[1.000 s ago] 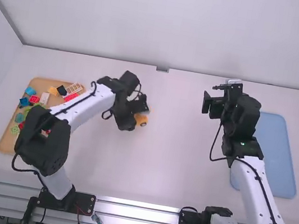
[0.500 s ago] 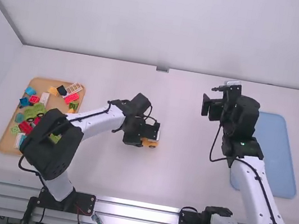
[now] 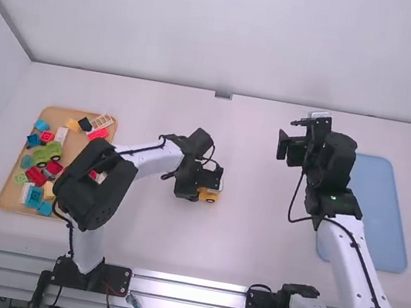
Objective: Assemble lego blocks to make yellow taxi
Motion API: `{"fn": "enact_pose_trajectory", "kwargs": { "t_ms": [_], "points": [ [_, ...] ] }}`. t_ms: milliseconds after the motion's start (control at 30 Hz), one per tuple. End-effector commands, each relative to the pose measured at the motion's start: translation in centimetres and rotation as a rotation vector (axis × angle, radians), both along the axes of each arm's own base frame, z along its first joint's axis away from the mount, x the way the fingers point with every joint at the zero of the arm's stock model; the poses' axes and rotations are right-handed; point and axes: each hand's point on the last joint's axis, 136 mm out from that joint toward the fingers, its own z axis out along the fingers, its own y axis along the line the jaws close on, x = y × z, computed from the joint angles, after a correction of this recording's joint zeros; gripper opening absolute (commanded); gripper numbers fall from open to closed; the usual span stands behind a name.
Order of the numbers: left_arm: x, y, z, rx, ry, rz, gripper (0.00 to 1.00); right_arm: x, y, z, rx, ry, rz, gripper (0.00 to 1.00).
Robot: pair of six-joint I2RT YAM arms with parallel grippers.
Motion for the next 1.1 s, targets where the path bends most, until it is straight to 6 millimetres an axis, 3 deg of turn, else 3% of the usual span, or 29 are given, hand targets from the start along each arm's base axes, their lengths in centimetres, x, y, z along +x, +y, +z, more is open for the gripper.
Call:
{"fn": "enact_pose_trajectory", "kwargs": {
  "t_ms": [0,33,67,267,400,633,767,833,867,933,1000,1067],
  "points": [
    [0.0,0.0,-0.3,0.008,0.006,0.001,0.45,0.5,0.2,1.5,0.004,-0.029,0.005,0.99],
    [0.1,0.0,-0.3,0.011,0.001,0.003,0.6,0.5,0.2,1.5,0.004,-0.029,0.004,0.99],
    [0.4,0.0,-0.3,0.01,-0.007,0.004,0.99,0.5,0.2,1.5,0.004,-0.028,0.005,0.99],
    [0.4,-0.7,0.0,-0.027,-0.009,-0.002,0.99,0.5,0.2,1.5,0.004,-0.029,0.005,0.99],
    [0.6,-0.5,1.6,-0.029,-0.015,0.006,0.99,0.5,0.2,1.6,0.004,-0.036,0.004,0.99],
    [4.6,1.2,6.8,-0.074,-0.071,0.214,0.99,0.6,0.3,1.8,0.005,-0.04,0.004,0.99],
    [7.6,5.9,9.5,-0.042,-0.089,0.517,0.99,0.6,0.2,1.7,0.004,-0.036,0.005,0.99],
    [8.9,9.3,10.9,-0.021,-0.077,0.747,0.99,0.5,0.2,1.6,0.003,-0.035,0.005,0.99],
    [9.0,9.8,11.1,-0.021,-0.073,0.785,0.99,0.5,0.3,1.6,0.004,-0.035,0.005,0.99],
    [9.8,13.5,12.2,-0.037,-0.036,1.051,0.99,0.5,0.2,1.6,0.004,-0.032,0.004,0.99],
    [10.1,15.8,12.5,-0.051,-0.014,1.186,0.99,0.5,0.2,1.6,0.003,-0.033,0.005,0.99],
    [10.3,19.6,12.5,-0.071,0.01,1.385,0.99,0.6,0.2,1.7,0.001,-0.037,0.005,0.99]
  ]
}}
